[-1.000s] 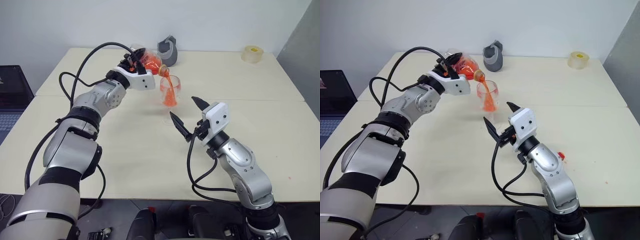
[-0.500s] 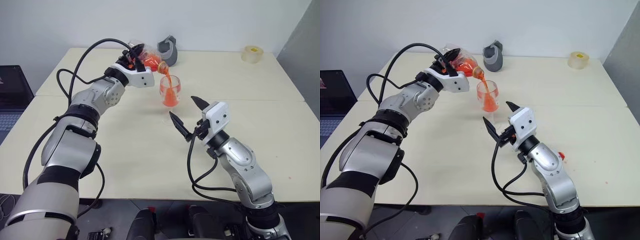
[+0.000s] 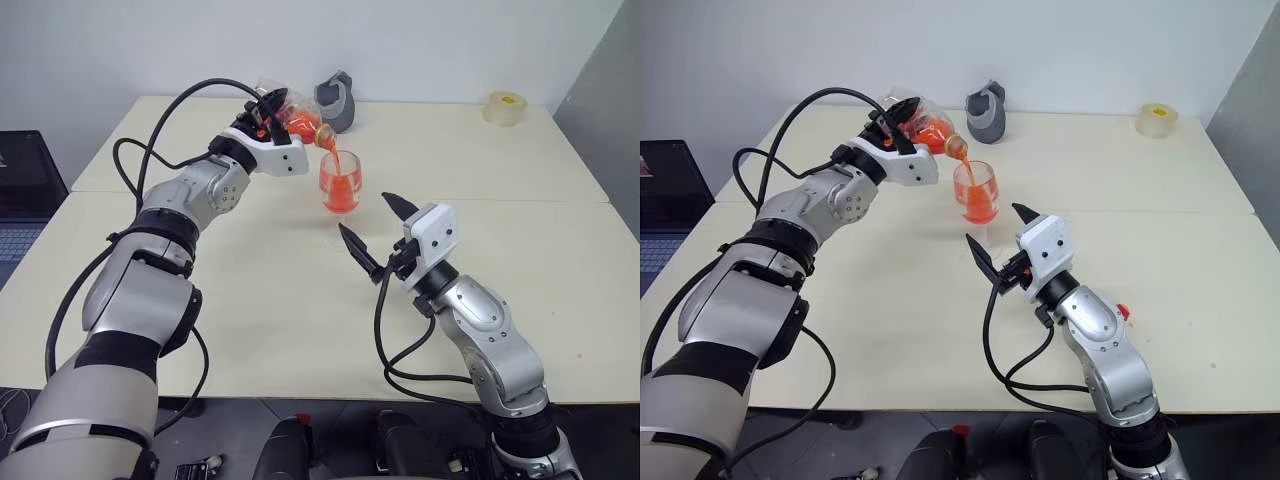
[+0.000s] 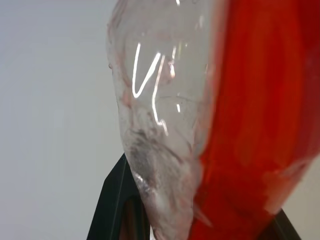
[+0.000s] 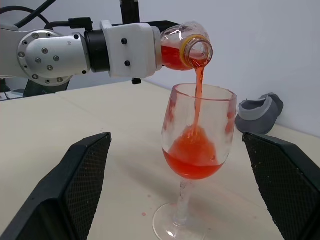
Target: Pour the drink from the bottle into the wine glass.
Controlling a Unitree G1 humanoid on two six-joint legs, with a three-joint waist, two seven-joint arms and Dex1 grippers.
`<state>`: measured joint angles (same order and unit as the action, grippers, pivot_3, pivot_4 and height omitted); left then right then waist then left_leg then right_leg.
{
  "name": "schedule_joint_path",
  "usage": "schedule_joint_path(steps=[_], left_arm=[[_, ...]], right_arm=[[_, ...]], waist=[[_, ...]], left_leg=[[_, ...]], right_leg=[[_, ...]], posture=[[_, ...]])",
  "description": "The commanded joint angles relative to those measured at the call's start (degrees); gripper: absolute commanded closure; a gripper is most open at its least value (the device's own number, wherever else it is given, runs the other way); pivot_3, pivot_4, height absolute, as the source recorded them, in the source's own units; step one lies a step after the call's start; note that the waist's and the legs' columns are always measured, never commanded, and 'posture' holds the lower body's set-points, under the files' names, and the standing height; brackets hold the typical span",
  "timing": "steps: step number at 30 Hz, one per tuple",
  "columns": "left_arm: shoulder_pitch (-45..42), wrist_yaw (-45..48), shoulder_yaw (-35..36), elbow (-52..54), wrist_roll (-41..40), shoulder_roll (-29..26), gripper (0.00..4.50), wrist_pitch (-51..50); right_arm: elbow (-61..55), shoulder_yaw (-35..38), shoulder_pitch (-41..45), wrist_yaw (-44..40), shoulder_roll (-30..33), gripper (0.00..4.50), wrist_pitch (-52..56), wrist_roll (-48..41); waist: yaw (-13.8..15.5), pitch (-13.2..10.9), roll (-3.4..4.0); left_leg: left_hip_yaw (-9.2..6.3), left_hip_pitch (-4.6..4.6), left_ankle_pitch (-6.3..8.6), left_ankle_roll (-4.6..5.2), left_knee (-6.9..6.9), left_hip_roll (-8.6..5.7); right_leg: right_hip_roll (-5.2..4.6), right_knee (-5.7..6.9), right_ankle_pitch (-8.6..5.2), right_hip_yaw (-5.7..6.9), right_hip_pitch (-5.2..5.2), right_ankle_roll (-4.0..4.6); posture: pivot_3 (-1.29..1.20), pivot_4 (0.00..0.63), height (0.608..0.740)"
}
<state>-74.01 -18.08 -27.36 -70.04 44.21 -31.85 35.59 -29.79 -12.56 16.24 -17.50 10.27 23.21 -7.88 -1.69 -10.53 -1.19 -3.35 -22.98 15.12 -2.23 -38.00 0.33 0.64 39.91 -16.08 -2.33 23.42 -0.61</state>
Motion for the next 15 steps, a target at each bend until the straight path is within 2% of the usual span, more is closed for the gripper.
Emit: schedule_joint_path(steps=[1, 15], left_arm=[[-2.90, -1.31, 0.09, 0.79, 0.11, -1.30, 3.36, 0.46], [-3.16, -1.24, -0.15, 0.79, 0.36, -1.26, 3.36, 0.39]], right_arm=[[-0.82, 0.44, 0.66, -0.21, -0.24, 0.00, -0.35, -0.28], [-0.79, 0.41, 0.56, -0.20, -0.30, 0.00, -0.47, -0.30]], waist=[[0.00, 0.00, 0.00], [0.00, 0.00, 0.00]], left_leg=[[0.00, 0.00, 0.00, 0.00, 0.00, 0.00], [0.01, 0.00, 0.00, 0.00, 0.00, 0.00]], right_leg=[[0.00, 0.00, 0.00, 0.00, 0.00, 0.00], [0.00, 0.00, 0.00, -0.01, 0.01, 0.00]], posture=[[0.00, 0.150, 0.740], [0.00, 0.150, 0.740]])
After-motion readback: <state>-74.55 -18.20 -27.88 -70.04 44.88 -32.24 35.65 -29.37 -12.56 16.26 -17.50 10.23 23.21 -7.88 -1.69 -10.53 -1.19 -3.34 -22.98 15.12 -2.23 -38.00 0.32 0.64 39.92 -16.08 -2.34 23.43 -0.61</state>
